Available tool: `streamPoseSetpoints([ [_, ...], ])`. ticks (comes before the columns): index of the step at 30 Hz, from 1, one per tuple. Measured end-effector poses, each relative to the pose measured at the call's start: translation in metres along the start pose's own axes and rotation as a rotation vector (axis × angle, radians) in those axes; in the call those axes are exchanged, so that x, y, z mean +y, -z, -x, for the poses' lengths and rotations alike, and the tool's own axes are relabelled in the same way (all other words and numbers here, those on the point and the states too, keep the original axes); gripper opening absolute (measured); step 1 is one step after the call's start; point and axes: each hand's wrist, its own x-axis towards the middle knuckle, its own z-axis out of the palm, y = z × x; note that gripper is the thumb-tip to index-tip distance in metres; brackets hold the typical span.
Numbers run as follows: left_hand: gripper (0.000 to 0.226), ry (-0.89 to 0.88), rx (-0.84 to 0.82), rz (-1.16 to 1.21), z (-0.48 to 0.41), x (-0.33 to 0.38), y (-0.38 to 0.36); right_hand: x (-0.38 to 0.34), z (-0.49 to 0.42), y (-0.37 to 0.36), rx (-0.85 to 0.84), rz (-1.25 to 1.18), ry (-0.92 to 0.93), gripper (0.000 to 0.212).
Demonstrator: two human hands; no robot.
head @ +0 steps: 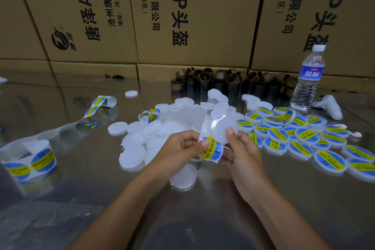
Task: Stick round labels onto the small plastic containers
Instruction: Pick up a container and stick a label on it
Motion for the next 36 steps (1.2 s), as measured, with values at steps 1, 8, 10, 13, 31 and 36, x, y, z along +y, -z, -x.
streamPoseSetpoints([
  [1, 0.028, -0.024, -0.017, -0.011, 0.001, 0.000, 0.000, -0.001, 0.001, 0.000, 0.002, -0.002, 0.003, 0.020],
  [8, 0.004, -0.043, 0.040, 0.009, 0.001, -0.001, -0.002, -0.001, 0.001, 0.001, -0.014, -0.070, -0.018, 0.017],
  [10, 0.012, -0.047, 0.063, 0.023, 0.001, -0.001, -0.004, -0.001, 0.001, 0.001, 0.001, -0.076, -0.025, 0.018],
  [13, 0.039, -0.065, 0.136, 0.051, 0.000, -0.003, -0.006, 0.000, 0.000, 0.001, 0.031, -0.055, -0.025, 0.026],
  [31, 0.056, 0.081, 0.062, 0.125, -0.007, -0.010, -0.010, 0.007, 0.002, 0.001, -0.012, 0.220, 0.068, 0.034],
  [36, 0.043, 0.033, 0.069, 0.159, -0.005, -0.011, -0.009, 0.009, -0.001, 0.002, -0.009, 0.248, 0.141, 0.027],
])
